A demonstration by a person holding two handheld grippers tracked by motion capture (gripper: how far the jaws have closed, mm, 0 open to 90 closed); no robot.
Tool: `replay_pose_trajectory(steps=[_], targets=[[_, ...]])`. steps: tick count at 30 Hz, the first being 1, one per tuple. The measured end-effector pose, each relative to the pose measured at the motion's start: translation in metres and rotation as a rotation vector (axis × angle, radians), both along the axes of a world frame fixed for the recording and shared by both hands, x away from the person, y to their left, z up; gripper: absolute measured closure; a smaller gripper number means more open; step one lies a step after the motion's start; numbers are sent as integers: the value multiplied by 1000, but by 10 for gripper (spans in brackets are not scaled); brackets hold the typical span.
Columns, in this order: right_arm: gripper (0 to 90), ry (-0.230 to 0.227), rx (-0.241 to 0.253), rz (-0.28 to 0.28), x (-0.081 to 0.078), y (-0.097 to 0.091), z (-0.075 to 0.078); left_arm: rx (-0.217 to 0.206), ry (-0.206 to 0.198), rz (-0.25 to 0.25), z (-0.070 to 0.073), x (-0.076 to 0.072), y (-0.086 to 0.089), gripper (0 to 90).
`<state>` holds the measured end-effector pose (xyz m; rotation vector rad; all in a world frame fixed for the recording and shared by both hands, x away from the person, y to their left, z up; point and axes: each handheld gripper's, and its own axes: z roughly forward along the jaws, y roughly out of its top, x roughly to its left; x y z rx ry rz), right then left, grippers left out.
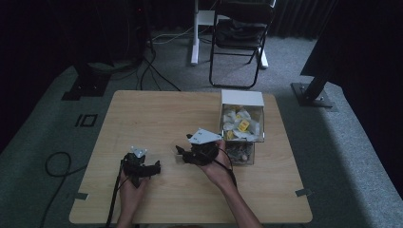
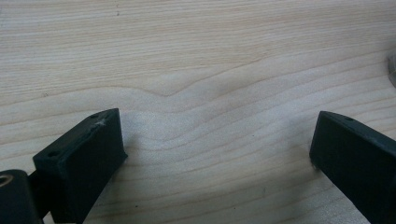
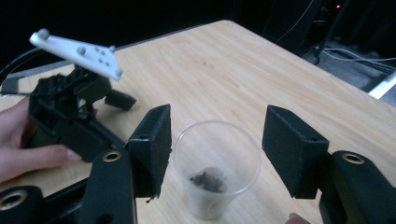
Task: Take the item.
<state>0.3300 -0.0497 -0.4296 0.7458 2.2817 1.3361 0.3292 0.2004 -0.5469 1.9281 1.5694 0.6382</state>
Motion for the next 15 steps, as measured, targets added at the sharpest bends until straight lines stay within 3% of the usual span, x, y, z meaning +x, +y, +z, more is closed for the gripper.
replay_pose_trajectory(steps=[9,15], targets=[[418,32,-5,23,-21,-13,-18,3,2,-1,0,0,0,36],[420,37,-8,15,-23,-18,-21,3,3,-2,0,0,0,35]])
